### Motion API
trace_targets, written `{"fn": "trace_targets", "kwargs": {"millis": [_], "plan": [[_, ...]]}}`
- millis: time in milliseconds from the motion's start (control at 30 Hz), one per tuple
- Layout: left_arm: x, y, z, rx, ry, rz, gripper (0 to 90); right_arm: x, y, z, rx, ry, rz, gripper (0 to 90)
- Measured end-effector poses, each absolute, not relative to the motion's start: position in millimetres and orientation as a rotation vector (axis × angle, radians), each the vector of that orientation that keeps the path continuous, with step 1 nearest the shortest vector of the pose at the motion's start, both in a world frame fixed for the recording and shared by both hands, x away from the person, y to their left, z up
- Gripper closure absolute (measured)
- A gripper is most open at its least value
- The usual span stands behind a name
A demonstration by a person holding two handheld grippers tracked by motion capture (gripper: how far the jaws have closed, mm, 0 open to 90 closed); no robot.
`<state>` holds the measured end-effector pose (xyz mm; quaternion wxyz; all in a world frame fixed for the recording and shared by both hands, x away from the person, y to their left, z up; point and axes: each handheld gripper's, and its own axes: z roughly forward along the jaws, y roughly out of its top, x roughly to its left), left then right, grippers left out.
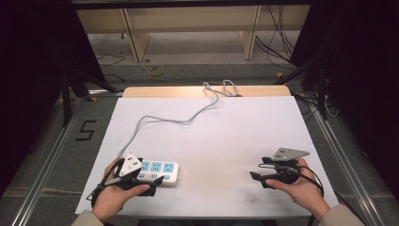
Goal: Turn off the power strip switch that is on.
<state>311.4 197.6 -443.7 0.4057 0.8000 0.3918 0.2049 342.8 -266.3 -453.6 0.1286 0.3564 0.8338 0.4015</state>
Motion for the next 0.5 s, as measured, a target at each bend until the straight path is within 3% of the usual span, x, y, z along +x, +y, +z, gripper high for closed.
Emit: {"fn": "trace_targets", "kwargs": {"millis": [167,267,367,433,500], "plan": [[310,198,-438,2.026,0.992,0.55,5.3,343,-266,-454,1.027,2.432,1.161,25.1],[310,196,-433,2.028,0.992,0.564,12.7,343,-265,-454,1.022,2.431,1.161,25.4],[312,194,-420,2.046,1.0,0.648,24.7,343,-265,-454,1.024,2.434,1.159,25.7],[313,195,-416,2.011,1.022,0.693,43.0,343,-265,-454,1.027,2.434,1.155,25.9],[317,197,-410,1.96,1.02,0.7,55.6,343,-265,-454,1.027,2.434,1.154,26.0]]}}
